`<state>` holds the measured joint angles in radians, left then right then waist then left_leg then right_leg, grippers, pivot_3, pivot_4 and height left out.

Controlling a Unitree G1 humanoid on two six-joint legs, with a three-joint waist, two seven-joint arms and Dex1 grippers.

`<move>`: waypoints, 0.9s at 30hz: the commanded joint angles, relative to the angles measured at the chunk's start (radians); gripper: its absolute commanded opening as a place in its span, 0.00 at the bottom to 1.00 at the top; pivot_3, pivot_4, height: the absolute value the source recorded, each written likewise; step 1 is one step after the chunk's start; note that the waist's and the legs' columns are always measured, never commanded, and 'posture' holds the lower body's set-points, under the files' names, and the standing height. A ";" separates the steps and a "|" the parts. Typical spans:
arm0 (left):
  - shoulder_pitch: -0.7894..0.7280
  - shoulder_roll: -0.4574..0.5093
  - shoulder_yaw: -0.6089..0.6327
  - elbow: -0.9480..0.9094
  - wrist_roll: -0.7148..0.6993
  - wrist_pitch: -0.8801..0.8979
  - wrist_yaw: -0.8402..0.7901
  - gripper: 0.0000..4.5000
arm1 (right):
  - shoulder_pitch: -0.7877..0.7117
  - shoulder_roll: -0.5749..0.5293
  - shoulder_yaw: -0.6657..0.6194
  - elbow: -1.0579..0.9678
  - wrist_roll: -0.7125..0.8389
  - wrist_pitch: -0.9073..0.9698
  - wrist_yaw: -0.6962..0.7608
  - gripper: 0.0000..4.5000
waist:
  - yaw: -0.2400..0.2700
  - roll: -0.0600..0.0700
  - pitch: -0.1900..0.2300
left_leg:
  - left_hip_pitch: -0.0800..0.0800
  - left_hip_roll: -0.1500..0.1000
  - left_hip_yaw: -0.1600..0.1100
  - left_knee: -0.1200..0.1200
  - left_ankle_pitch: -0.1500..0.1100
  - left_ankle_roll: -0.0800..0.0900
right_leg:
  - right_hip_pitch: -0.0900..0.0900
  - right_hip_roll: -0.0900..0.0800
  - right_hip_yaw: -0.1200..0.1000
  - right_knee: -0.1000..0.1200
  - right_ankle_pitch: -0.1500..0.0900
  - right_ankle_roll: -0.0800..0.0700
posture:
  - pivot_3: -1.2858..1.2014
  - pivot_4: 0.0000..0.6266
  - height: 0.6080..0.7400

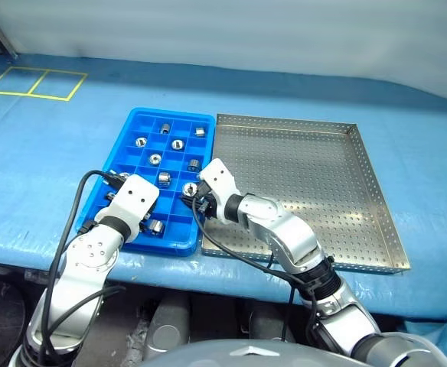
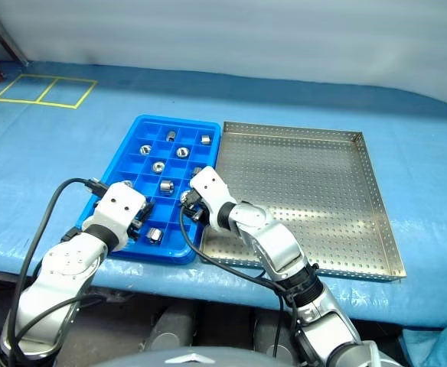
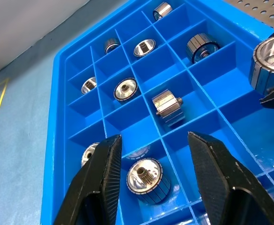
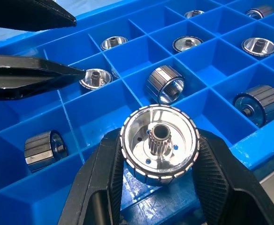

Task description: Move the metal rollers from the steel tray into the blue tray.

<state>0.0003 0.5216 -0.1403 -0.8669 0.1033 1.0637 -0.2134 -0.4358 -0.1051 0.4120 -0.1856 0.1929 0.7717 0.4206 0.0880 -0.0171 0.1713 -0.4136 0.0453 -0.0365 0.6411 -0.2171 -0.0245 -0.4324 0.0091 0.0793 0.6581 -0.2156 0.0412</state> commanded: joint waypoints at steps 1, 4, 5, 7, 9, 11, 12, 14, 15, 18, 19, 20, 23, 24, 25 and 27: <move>-0.013 0.002 0.014 -0.018 0.004 -0.010 -0.004 0.54 | -0.002 -0.005 0.002 -0.033 0.005 0.000 0.021 0.59 | 0.000 0.000 0.000 | 0.000 0.000 0.000 0.000 0.000 0.000 | 0.000 0.000 0.000 0.000 0.000 0.000 | 0.65 0.24 1.00; -0.019 -0.001 0.013 -0.014 0.002 -0.012 -0.009 0.54 | 0.004 -0.002 -0.004 -0.055 0.009 -0.035 0.033 0.81 | -0.001 0.000 0.000 | 0.000 0.000 0.000 0.000 0.000 0.000 | 0.000 0.000 0.000 0.000 0.000 0.000 | 0.65 0.24 1.00; -0.021 -0.005 0.013 -0.013 0.000 -0.013 -0.010 0.54 | 0.004 -0.002 -0.008 -0.062 0.009 -0.044 0.034 0.88 | -0.001 0.000 0.000 | 0.000 0.000 0.000 0.000 0.000 0.000 | 0.000 0.000 0.000 0.000 0.000 0.000 | 0.65 0.24 1.00; -0.025 -0.014 0.008 -0.010 -0.005 -0.020 -0.011 0.54 | 0.004 -0.001 -0.017 -0.071 0.007 -0.054 0.031 0.88 | -0.002 0.000 0.000 | 0.000 0.000 0.000 0.000 0.000 0.000 | 0.000 0.000 0.000 0.000 0.000 0.000 | 0.65 0.24 1.00; -0.040 -0.044 0.002 -0.006 -0.022 -0.044 -0.014 0.54 | -0.003 -0.006 -0.041 -0.083 -0.001 -0.069 0.019 0.88 | -0.001 0.000 0.000 | 0.000 0.000 0.000 0.000 0.000 0.000 | 0.000 0.000 0.000 0.000 0.000 0.000 | 0.64 0.24 1.00; -0.062 -0.092 -0.004 0.002 -0.048 -0.074 -0.015 0.54 | -0.011 -0.013 -0.077 -0.104 -0.006 -0.088 0.004 0.88 | 0.002 0.000 0.000 | 0.000 0.000 0.000 0.000 0.000 0.000 | 0.000 0.000 0.000 0.000 0.000 0.000 | 0.64 0.24 1.00; -0.076 -0.122 -0.011 0.014 -0.060 -0.096 -0.013 0.54 | -0.013 -0.017 -0.100 -0.117 -0.007 -0.097 -0.006 0.88 | 0.004 0.000 0.000 | -0.001 0.000 -0.001 0.001 0.000 0.000 | 0.000 0.000 -0.001 0.000 0.000 0.000 | 0.64 0.24 1.00; -0.100 -0.165 -0.028 0.046 -0.072 -0.133 -0.010 0.54 | -0.011 -0.030 -0.130 -0.134 -0.015 -0.114 -0.020 0.88 | 0.005 -0.001 0.000 | -0.001 0.000 -0.001 0.002 0.000 0.000 | 0.000 -0.001 -0.001 0.000 0.000 0.000 | 0.63 0.24 1.00; -0.128 -0.199 -0.045 0.087 -0.076 -0.166 -0.003 0.54 | -0.002 -0.050 -0.151 -0.145 -0.028 -0.127 -0.031 0.88 | 0.005 0.000 0.000 | -0.001 0.000 -0.001 0.002 0.000 0.000 | 0.001 0.000 -0.001 0.000 0.000 0.000 | 0.62 0.24 1.00; -0.214 -0.290 -0.078 0.225 -0.090 -0.255 0.007 0.54 | 0.039 -0.117 -0.209 -0.179 -0.046 -0.143 -0.041 0.88 | 0.010 -0.001 0.000 | -0.001 -0.001 -0.001 0.003 0.000 0.000 | 0.002 -0.001 -0.001 0.000 0.000 0.001 | 0.60 0.24 1.00; -0.241 -0.310 -0.082 0.277 -0.093 -0.289 0.002 0.54 | 0.057 -0.140 -0.235 -0.193 -0.028 -0.126 -0.027 0.88 | 0.006 -0.001 0.000 | -0.002 -0.001 -0.001 0.004 0.000 0.000 | 0.002 -0.001 -0.001 -0.001 0.001 0.001 | 0.60 0.24 1.00; -0.270 -0.326 -0.086 0.337 -0.094 -0.327 -0.003 0.54 | 0.081 -0.163 -0.264 -0.208 -0.014 -0.114 -0.019 0.88 | 0.003 -0.001 0.000 | -0.002 -0.001 -0.001 0.004 0.000 0.000 | 0.002 -0.001 -0.001 -0.001 0.001 0.001 | 0.59 0.24 1.00; -0.341 -0.340 -0.090 0.495 -0.090 -0.418 -0.026 0.54 | 0.149 -0.228 -0.336 -0.238 -0.008 -0.090 -0.021 0.88 | -0.013 -0.001 0.000 | -0.002 -0.001 -0.001 0.004 0.000 0.000 | 0.002 0.000 0.000 -0.002 0.001 0.001 | 0.57 0.24 1.00; -0.355 -0.344 -0.081 0.533 -0.103 -0.447 -0.041 0.54 | 0.173 -0.246 -0.361 -0.243 -0.005 -0.084 -0.023 0.88 | -0.024 0.000 0.000 | -0.002 -0.001 -0.001 0.003 0.000 0.000 | 0.002 0.000 0.000 -0.002 0.001 0.001 | 0.55 0.24 1.00; -0.365 -0.348 -0.075 0.563 -0.112 -0.476 -0.053 0.57 | 0.197 -0.265 -0.382 -0.249 -0.001 -0.079 -0.019 0.88 | -0.035 0.000 0.000 | -0.002 -0.001 0.000 0.003 0.000 0.001 | 0.001 0.000 0.001 -0.002 0.001 0.001 | 0.55 0.24 1.00; -0.382 -0.347 -0.072 0.616 -0.128 -0.518 -0.090 0.67 | 0.260 -0.306 -0.422 -0.271 0.023 -0.087 0.016 0.96 | -0.055 0.000 0.000 | -0.002 -0.001 0.000 0.003 -0.001 0.001 | 0.001 0.000 0.001 -0.002 0.001 0.002 | 0.54 0.24 1.00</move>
<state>-0.3560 0.1790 -0.2220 -0.2617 -0.0078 0.6032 -0.2746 -0.1937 -0.3942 0.0291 -0.4005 0.1889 0.6933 0.4118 0.0334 -0.0175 0.1715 -0.4155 0.0441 -0.0367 0.6443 -0.2185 -0.0223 -0.4308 0.0090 0.0800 0.6569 -0.2148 0.0429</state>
